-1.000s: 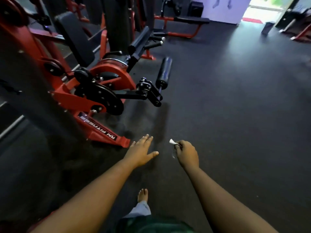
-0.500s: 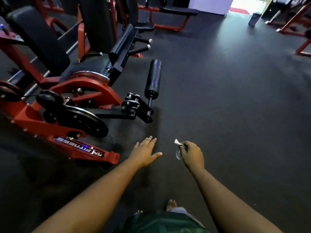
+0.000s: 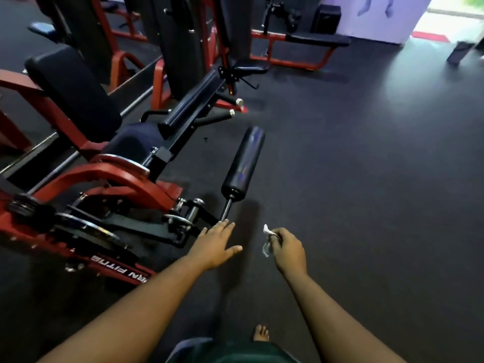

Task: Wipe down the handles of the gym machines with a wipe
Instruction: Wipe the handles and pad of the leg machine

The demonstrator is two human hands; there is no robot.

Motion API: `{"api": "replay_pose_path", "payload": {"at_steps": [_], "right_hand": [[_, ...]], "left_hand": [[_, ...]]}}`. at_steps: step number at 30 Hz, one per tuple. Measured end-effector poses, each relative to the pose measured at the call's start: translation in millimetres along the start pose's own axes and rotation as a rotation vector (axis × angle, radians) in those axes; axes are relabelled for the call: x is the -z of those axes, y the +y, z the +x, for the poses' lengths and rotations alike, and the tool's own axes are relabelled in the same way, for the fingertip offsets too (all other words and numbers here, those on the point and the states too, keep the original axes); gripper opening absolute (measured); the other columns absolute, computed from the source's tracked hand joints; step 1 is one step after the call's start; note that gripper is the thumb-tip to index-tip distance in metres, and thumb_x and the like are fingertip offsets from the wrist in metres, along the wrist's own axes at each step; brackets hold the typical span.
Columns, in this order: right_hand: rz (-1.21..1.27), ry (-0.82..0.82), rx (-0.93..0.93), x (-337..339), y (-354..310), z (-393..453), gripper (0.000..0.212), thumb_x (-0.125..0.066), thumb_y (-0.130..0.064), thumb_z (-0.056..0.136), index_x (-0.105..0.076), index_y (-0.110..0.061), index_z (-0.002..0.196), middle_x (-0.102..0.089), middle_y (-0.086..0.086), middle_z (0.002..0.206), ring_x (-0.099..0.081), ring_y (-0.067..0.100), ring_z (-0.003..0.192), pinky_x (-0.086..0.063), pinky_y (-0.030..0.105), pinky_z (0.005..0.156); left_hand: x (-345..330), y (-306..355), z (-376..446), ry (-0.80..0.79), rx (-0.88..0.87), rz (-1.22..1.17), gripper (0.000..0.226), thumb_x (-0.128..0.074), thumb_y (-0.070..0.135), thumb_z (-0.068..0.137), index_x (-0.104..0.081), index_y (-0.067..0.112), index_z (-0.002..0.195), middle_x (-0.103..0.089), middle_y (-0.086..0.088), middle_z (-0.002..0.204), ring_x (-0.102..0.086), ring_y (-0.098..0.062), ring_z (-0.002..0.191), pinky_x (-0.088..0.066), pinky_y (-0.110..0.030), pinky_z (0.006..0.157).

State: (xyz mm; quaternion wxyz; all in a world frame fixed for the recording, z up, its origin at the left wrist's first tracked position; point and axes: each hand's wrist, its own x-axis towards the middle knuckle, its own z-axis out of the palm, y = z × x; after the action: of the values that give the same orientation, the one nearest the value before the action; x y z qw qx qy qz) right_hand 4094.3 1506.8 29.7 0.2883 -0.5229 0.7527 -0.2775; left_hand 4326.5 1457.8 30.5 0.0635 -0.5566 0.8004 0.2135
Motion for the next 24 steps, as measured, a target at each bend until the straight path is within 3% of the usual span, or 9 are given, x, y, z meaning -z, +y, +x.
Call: {"api": "replay_pose_path", "payload": {"at_steps": [4, 7, 15, 21, 24], "right_hand": [[0.131, -0.06, -0.032, 14, -15, 78, 0.013, -0.059, -0.019, 0.096, -0.066, -0.027, 0.088, -0.071, -0.008, 0.079, -0.066, 0.011, 0.077, -0.051, 0.031, 0.069], [0.159, -0.107, -0.003, 13, -36, 137, 0.011, -0.059, -0.022, 0.096, -0.065, -0.028, 0.089, -0.072, -0.008, 0.082, -0.066, 0.007, 0.079, -0.053, 0.034, 0.074], [0.174, -0.131, 0.106, -10, -105, 300, 0.011, -0.06, -0.026, 0.099, -0.061, -0.026, 0.088, -0.07, -0.01, 0.08, -0.062, -0.001, 0.074, -0.048, 0.026, 0.065], [0.09, -0.106, 0.226, -11, -155, 409, 0.009, -0.057, -0.031, 0.1, -0.056, -0.032, 0.092, -0.071, -0.009, 0.083, -0.064, 0.004, 0.075, -0.051, 0.032, 0.065], [0.082, -0.052, 0.301, -11, -192, 463, 0.008, -0.059, -0.023, 0.1, -0.057, -0.03, 0.095, -0.069, -0.011, 0.085, -0.063, 0.005, 0.075, -0.049, 0.03, 0.065]], "left_hand": [[30, 3, 55, 0.049, 0.062, -0.025, 0.086, -0.043, 0.07, 0.098, -0.017, 0.022, 0.165, -0.012, -0.001, 0.173, -0.011, -0.018, 0.159, -0.017, -0.05, 0.125], [55, -10, 98, 0.099, 0.09, -0.023, 0.088, -0.037, 0.075, 0.096, -0.016, 0.024, 0.165, -0.009, 0.001, 0.173, -0.008, -0.017, 0.159, -0.014, -0.049, 0.127], [121, -87, 236, 0.365, 0.195, -0.122, 0.125, 0.016, 0.095, 0.068, -0.023, 0.024, 0.163, -0.013, 0.0, 0.172, -0.008, -0.017, 0.159, -0.01, -0.049, 0.127], [176, -126, 315, 0.41, 0.207, -0.105, 0.12, 0.02, 0.089, 0.074, -0.023, 0.021, 0.163, -0.014, -0.003, 0.172, -0.007, -0.019, 0.159, -0.008, -0.051, 0.127], [209, -140, 350, 0.424, 0.225, -0.107, 0.11, 0.008, 0.088, 0.081, -0.023, 0.021, 0.163, -0.014, -0.004, 0.172, -0.009, -0.02, 0.159, -0.007, -0.051, 0.127]]}}
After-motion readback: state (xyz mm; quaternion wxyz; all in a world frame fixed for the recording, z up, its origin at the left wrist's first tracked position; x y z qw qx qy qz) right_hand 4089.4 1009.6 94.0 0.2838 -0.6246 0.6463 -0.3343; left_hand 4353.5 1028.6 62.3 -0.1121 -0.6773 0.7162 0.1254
